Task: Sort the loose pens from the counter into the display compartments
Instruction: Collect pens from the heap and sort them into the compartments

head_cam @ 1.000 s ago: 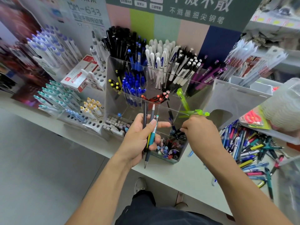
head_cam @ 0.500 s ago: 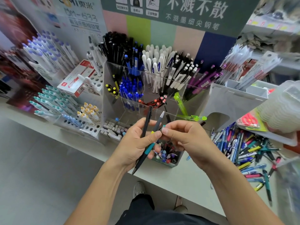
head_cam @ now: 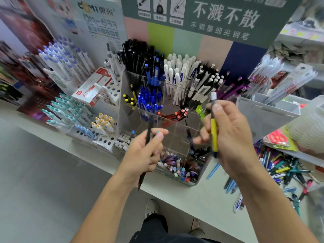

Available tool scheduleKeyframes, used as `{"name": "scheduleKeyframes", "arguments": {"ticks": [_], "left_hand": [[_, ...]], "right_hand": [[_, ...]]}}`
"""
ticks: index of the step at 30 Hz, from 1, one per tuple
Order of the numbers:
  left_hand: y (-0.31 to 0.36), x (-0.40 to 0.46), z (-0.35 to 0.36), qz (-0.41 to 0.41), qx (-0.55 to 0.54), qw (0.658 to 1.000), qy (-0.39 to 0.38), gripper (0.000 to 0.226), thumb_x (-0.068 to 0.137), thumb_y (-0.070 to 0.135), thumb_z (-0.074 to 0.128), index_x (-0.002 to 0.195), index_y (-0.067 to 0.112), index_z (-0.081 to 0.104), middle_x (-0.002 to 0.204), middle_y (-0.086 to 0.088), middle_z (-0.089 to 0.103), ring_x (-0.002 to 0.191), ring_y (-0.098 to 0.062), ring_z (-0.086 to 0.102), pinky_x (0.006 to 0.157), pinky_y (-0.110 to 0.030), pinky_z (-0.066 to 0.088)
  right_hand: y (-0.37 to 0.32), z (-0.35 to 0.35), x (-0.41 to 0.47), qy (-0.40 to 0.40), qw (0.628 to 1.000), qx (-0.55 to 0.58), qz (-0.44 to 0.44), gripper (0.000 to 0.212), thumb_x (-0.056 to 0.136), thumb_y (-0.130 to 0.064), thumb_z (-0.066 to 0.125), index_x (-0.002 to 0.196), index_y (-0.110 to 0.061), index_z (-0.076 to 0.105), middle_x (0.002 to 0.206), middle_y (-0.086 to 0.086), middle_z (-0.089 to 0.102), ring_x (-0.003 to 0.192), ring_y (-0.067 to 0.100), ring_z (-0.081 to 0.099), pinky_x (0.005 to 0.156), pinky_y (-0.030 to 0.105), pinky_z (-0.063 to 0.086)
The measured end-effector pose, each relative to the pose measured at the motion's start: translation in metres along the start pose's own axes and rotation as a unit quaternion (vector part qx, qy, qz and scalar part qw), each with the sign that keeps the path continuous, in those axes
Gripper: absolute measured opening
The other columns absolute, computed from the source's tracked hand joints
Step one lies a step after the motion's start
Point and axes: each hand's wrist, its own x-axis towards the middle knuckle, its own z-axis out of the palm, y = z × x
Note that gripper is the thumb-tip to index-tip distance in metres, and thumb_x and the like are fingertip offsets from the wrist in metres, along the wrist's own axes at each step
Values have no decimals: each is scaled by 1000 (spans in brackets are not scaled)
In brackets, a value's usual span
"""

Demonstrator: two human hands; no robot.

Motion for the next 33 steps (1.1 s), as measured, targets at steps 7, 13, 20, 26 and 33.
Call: {"name": "scheduleKeyframes", "arguments": {"ticks": [7,13,20,26,33], "left_hand": [[23,-1,-22,53,-2,994,91,6,93,18,67,87,17,69,53,6,50,36,-1,28,33,-14,24],[28,-2,-53,85,-71,976,190,11,97,21,63,94,14,72,73,-3,58,41,-3,27,35,-15,21],[23,-7,-73,7,-278,955,105,51,103,24,25,131,-6,56,76,-7,61,50,-9,32,37,-18,27],[12,-10,-77,27,-277,957,86,28,103,3,28,126,5,43,94,-16,72,52,-10,41,42,-18,35],[2,-10,-69,40,-219,970,98,16,104,1,40,116,4,50,115,-14,73,62,-10,53,50,-20,44]], "right_hand": [[-8,43,16,-225,929,-294,15,10,85,-21,79,91,-14,80,56,-1,65,46,8,48,43,22,38],[-19,58,37,-122,983,-135,-30,12,87,0,73,99,0,74,74,12,74,62,16,69,60,23,59],[-13,122,103,-37,802,-482,-350,11,93,-8,68,102,-10,73,93,6,75,83,22,68,79,39,56],[10,159,133,-105,751,-610,-231,22,89,-8,74,99,-7,55,93,13,61,83,34,59,76,50,55],[22,167,137,-60,747,-611,-256,15,83,-19,82,84,-9,72,86,9,71,83,31,70,71,43,59]]}}
